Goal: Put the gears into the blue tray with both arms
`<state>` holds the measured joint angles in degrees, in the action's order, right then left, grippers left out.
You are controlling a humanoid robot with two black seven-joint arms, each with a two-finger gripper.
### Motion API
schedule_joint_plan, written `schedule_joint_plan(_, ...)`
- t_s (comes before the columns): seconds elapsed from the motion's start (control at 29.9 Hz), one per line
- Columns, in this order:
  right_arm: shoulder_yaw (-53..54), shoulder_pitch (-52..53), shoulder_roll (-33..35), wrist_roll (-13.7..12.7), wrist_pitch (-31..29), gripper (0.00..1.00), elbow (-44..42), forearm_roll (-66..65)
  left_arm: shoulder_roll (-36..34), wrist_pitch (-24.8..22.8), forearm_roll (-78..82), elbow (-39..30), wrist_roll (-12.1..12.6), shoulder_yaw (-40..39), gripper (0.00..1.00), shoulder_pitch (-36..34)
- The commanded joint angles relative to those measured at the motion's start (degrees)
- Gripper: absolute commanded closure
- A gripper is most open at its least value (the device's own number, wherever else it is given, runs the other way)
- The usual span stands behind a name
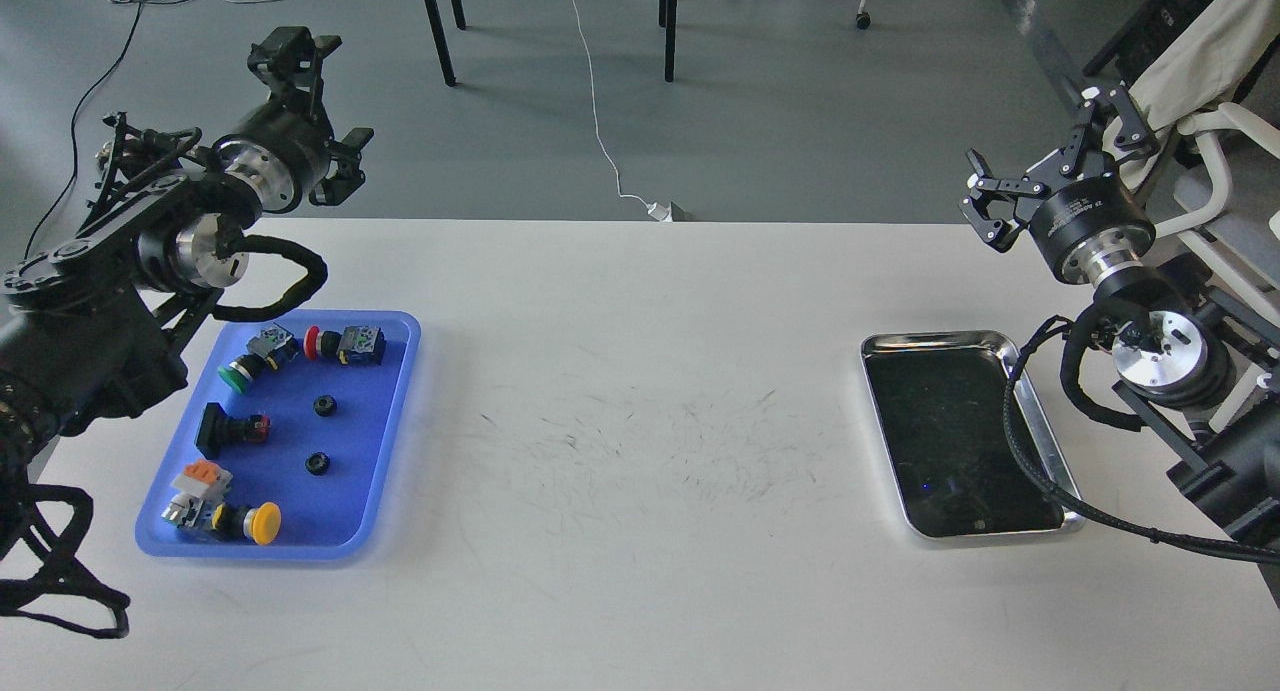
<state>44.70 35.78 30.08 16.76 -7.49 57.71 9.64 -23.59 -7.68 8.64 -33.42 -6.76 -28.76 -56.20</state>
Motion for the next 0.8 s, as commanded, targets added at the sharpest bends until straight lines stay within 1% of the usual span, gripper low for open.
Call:
schedule_joint_plan(0.0, 0.2, -1.6, 0.4, 0.0, 0.5, 0.01, 0.4, 0.1, -1.1, -1.2, -0.3, 0.0, 0.3, 0.1, 0.01, 0.1)
schedule_joint_plan(0.13, 0.7, -2.0, 0.4, -0.2, 0.5, 0.01, 0.2, 0.3, -1.5, -1.6, -0.8, 0.0, 1.7, 0.0, 0.01, 0.3)
schedule_joint_plan(0.2, 1.9, -2.0, 0.4, -1.0, 0.6, 0.01, -0.3, 1.4, -1.9, -3.5, -2.2, 0.2, 2.5, -0.2, 0.02, 0.8)
schedule_joint_plan(0.27, 2.4, -1.4, 0.1, -1.8, 1.0, 0.01, -1.5, 2.2, -1.7, -4.0, -2.9, 0.3, 2.8, -0.2, 0.01, 1.6)
schedule_joint_plan(0.33, 2.7, -0.3, 0.1, -2.3, 1.2, 0.01, -4.8, 2.6, -1.7, -4.0, -2.9, 0.3, 2.6, 0.1, 0.01, 1.9)
schedule_joint_plan(0.4, 3.3, 2.0, -0.5, -3.3, 1.2, 0.01, -8.7, 3.4, -1.8, -4.3, -3.1, 0.4, 2.7, -0.6, 0.01, 1.9)
schedule_joint_plan(0.47, 3.5, 3.1, -2.4, -4.0, 0.8, 0.01, -11.3, 3.6, -1.8, -4.1, -3.2, 0.5, 2.8, -0.7, 0.01, 1.9)
schedule_joint_plan(0.77, 5.4, 4.6, -3.0, -6.6, 0.0, 0.01, -13.5, 3.8, -2.9, -4.5, -5.1, 1.7, 2.8, -0.7, 0.01, 2.1)
